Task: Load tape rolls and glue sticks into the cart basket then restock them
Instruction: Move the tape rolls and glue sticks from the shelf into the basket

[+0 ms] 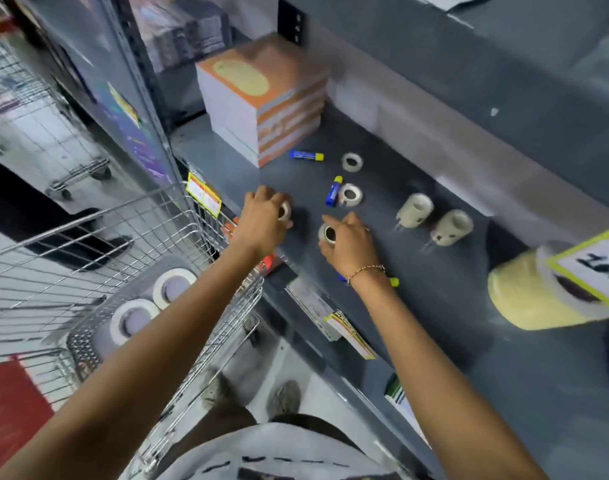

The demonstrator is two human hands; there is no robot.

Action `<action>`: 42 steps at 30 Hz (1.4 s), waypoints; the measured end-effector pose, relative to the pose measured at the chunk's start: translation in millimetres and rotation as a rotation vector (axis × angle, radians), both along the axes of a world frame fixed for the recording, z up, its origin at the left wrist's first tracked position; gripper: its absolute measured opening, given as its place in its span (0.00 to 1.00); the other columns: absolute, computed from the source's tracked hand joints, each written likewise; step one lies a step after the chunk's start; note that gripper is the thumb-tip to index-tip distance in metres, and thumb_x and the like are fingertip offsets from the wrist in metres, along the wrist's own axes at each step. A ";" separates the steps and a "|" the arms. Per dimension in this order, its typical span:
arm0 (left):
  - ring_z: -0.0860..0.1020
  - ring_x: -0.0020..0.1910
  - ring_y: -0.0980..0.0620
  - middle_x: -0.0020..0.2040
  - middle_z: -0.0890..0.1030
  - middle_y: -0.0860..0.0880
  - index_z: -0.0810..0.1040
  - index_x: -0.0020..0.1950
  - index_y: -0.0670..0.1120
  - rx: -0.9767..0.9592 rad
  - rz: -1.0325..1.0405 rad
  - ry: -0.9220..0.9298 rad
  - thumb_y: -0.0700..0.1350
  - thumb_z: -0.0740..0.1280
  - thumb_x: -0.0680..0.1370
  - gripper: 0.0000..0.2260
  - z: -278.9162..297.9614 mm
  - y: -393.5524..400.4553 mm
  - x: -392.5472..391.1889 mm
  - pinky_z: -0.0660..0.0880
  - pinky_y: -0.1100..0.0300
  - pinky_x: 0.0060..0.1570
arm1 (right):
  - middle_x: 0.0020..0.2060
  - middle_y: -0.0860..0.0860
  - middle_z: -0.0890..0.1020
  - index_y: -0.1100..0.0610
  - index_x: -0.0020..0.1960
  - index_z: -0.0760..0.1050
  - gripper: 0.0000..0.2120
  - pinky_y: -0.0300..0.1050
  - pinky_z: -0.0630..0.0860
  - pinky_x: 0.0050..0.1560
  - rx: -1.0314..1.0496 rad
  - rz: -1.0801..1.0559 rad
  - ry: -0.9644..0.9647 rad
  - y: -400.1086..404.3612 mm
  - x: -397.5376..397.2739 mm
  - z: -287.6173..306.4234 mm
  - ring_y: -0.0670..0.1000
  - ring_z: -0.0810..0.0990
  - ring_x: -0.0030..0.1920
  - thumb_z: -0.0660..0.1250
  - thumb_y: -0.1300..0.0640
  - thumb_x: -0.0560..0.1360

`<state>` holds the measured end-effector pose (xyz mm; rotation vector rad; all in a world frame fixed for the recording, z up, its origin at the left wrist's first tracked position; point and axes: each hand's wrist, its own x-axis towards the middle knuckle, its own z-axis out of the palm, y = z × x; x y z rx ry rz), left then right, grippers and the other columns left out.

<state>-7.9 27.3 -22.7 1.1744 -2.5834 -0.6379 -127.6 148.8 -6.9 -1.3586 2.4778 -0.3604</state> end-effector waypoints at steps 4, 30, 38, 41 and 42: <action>0.71 0.60 0.38 0.62 0.74 0.39 0.74 0.62 0.44 0.024 0.181 0.163 0.41 0.71 0.72 0.19 -7.4 -4.0 60.5 0.67 0.50 0.62 | 0.53 0.59 0.75 0.53 0.61 0.76 0.19 0.49 0.76 0.54 -0.077 0.156 -0.070 -35.0 49.8 1.2 0.62 0.79 0.51 0.69 0.57 0.70; 0.68 0.61 0.36 0.65 0.65 0.37 0.64 0.63 0.37 0.790 0.681 -0.159 0.44 0.72 0.72 0.27 -319.2 12.8 226.7 0.69 0.48 0.56 | 0.58 0.62 0.81 0.64 0.63 0.72 0.15 0.56 0.78 0.57 0.852 0.666 0.217 -163.1 240.6 -311.1 0.62 0.79 0.59 0.60 0.67 0.77; 0.75 0.57 0.39 0.60 0.75 0.39 0.74 0.58 0.40 0.692 0.756 -0.115 0.44 0.69 0.75 0.15 -260.4 -22.3 242.2 0.72 0.50 0.53 | 0.62 0.64 0.77 0.67 0.63 0.72 0.16 0.54 0.74 0.61 0.799 0.642 0.080 -182.6 225.6 -245.3 0.62 0.76 0.63 0.63 0.66 0.76; 0.79 0.50 0.43 0.52 0.82 0.41 0.77 0.54 0.41 0.575 0.709 0.097 0.46 0.70 0.74 0.12 -197.7 -41.2 222.0 0.74 0.53 0.49 | 0.56 0.64 0.80 0.65 0.55 0.78 0.10 0.53 0.77 0.58 0.579 0.534 -0.089 -177.9 205.8 -186.0 0.62 0.78 0.58 0.63 0.66 0.75; 0.80 0.46 0.45 0.50 0.83 0.42 0.78 0.53 0.41 0.567 0.657 0.198 0.45 0.71 0.73 0.12 -172.1 -46.2 210.1 0.76 0.54 0.49 | 0.51 0.62 0.82 0.63 0.48 0.79 0.06 0.51 0.79 0.55 0.453 0.480 -0.147 -171.4 196.3 -163.6 0.60 0.80 0.54 0.64 0.66 0.74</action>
